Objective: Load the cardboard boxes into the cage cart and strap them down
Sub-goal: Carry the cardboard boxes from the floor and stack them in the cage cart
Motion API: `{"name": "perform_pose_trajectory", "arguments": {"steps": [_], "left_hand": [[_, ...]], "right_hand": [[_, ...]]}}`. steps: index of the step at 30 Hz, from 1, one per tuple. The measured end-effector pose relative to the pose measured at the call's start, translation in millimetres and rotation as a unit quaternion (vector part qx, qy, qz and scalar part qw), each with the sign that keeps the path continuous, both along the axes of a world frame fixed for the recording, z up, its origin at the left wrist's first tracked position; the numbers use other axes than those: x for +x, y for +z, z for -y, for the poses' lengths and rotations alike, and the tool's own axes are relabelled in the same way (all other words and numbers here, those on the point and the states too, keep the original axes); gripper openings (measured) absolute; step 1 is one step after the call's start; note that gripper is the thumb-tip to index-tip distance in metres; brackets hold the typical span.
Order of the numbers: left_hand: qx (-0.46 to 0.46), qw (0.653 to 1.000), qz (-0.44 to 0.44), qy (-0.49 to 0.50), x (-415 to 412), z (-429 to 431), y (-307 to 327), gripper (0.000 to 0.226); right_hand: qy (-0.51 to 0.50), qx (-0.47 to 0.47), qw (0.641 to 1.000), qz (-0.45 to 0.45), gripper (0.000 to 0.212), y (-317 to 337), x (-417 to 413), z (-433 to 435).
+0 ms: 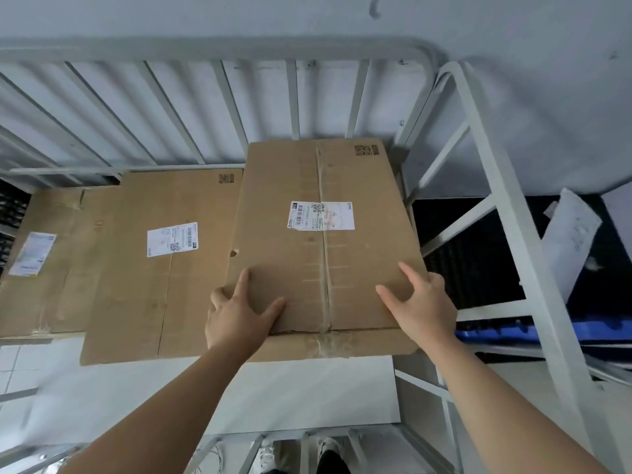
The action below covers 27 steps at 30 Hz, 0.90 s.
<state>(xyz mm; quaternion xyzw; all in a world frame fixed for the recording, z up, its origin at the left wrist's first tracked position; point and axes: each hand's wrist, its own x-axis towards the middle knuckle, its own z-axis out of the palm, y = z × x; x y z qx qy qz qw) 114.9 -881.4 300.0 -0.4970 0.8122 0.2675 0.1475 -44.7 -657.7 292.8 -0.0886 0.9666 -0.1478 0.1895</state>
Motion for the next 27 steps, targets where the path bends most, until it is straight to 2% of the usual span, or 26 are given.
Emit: {"name": "perform_pose_trajectory", "arguments": {"steps": [14, 20, 24, 27], "left_hand": [[0.017, 0.998, 0.044, -0.035, 14, -3, -88, 0.096], [-0.003, 0.997, 0.057, -0.049, 16, -2, -102, 0.095], [0.017, 0.997, 0.062, -0.048, 16, -1, -100, 0.098], [-0.003, 0.992, 0.092, -0.088, 14, 1, -87, 0.093]], "right_hand": [[0.034, 0.047, 0.997, 0.054, 0.089, -87, 13, -4], [0.037, 0.056, 0.997, 0.048, 0.090, -102, 16, -5], [0.028, 0.030, 0.997, 0.060, 0.087, -102, 19, -2], [0.064, 0.064, 0.995, 0.043, 0.078, -93, 18, 4]]}}
